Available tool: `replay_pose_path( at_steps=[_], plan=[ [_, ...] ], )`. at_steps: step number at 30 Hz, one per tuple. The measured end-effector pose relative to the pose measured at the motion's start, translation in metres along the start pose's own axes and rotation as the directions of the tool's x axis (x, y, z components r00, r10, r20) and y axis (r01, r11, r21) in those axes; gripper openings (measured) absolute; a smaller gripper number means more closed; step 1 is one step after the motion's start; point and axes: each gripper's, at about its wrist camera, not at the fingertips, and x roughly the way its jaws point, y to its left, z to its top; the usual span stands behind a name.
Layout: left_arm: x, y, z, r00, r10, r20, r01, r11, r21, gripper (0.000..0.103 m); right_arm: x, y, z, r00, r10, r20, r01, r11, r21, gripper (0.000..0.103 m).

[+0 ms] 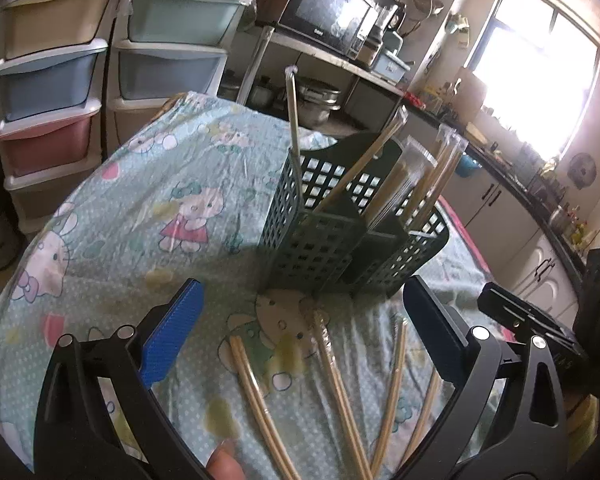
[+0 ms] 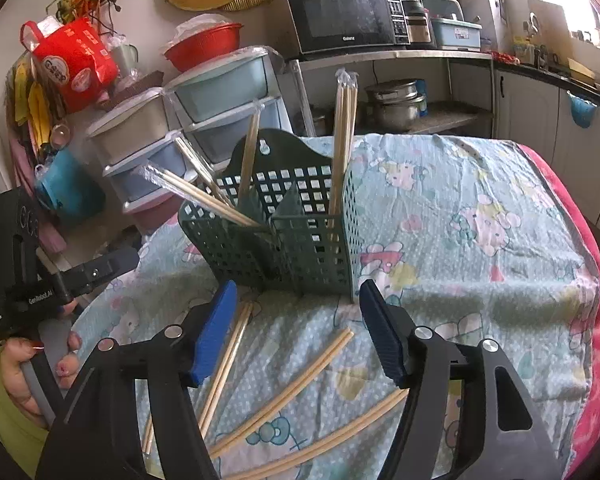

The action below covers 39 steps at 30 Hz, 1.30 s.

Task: Organize utensils
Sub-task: 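Withdraw both open tools from the caddy back over the chopstick pile, then lower both tools onto wooden chopsticks in the pile and close them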

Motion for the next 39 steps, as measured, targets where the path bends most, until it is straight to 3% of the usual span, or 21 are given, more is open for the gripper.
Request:
replay_pose_path(
  at_steps=[7,39],
  plan=[
    [0.008,0.004,-0.010,0.999,0.024,-0.039,-0.023,1.000,0.017,0.092,0.005,-0.003,-0.005,1.000,-0.011,-0.014,0.012,1.000,0.014,0.070],
    [0.047,0.022,-0.047,0.978,0.065,-0.197,-0.058,0.997,0.041,0.092,0.052,-0.014,-0.029,0.986,-0.026,-0.163,0.032,0.999,0.035,0.071]
  ],
)
